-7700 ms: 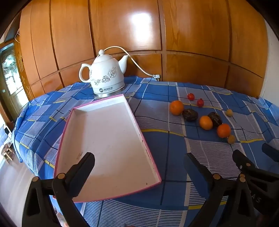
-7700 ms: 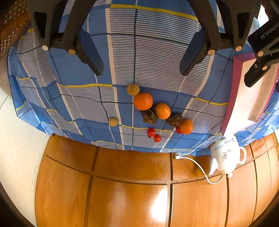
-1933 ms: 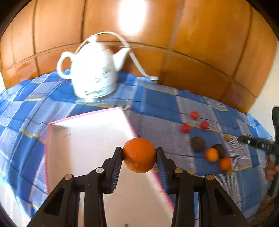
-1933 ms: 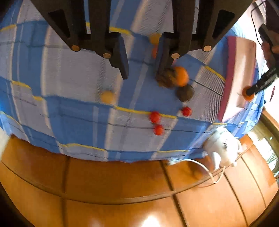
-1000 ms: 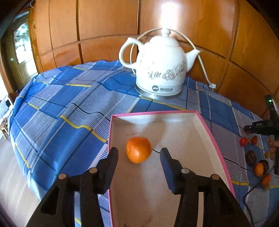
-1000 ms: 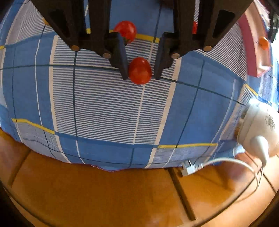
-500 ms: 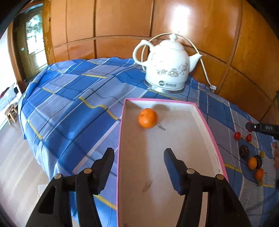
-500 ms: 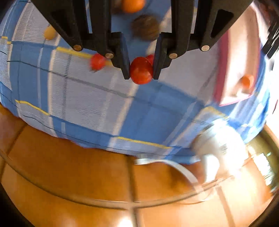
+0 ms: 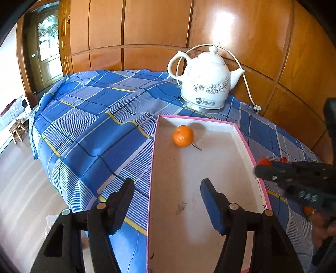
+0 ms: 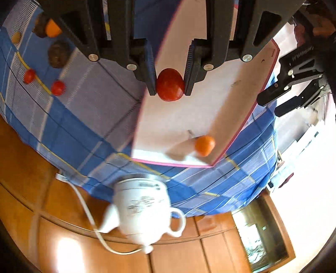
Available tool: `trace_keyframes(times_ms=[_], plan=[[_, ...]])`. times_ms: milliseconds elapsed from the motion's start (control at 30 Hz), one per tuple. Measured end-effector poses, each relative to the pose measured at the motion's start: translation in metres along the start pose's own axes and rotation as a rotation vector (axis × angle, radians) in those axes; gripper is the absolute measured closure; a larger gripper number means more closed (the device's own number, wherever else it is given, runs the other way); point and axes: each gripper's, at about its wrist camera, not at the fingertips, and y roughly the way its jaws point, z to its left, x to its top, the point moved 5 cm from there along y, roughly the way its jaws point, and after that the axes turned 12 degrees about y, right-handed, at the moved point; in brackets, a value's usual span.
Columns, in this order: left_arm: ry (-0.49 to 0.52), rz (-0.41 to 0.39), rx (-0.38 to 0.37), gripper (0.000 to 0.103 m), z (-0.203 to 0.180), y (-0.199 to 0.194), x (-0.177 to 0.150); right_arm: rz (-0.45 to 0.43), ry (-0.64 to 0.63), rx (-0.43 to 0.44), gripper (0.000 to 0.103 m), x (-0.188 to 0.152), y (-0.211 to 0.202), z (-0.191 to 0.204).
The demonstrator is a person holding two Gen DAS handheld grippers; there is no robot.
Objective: Organize fruits
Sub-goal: 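Carry the cherry tomato into the tray and open the right gripper, then reach the left gripper to the small yellow fruit and grasp it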
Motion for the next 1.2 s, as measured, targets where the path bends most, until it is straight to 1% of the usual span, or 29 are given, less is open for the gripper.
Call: trace_keyframes(times_ms=[100, 200, 267, 467, 633, 933, 1100, 1200], plan=[[-0.003, -0.005, 0.009, 0.03, 0.001, -0.002, -0.002, 0.013, -0.008, -0.008, 0.077, -0.004, 0.007, 0.01], [-0.011, -0.006, 0.006, 0.03, 0.002, -0.003, -0.003, 0.028, -0.022, -0.018, 0.077, -0.007, 0.018, 0.019], [-0.011, -0.01, 0.011, 0.028, 0.002, -0.004, -0.004, 0.031, -0.029, -0.019, 0.077, -0.01, 0.02, 0.024], [-0.018, -0.02, 0.01, 0.023, 0.004, -0.006, -0.004, 0.029, -0.013, -0.031, 0.077, -0.009, 0.028, 0.024], [-0.011, -0.017, 0.012, 0.023, 0.002, -0.006, -0.004, 0.022, 0.018, -0.031, 0.075, -0.008, 0.028, 0.02], [0.012, -0.016, 0.005, 0.023, -0.004, -0.004, -0.006, -0.045, 0.087, -0.018, 0.075, -0.006, -0.003, 0.003], [0.033, -0.018, -0.034, 0.023, -0.013, -0.006, -0.004, -0.083, 0.103, -0.033, 0.074, -0.012, -0.029, -0.012], [0.043, -0.013, -0.059, 0.024, -0.018, -0.006, -0.004, -0.099, 0.129, -0.056, 0.073, -0.018, -0.048, -0.035]])
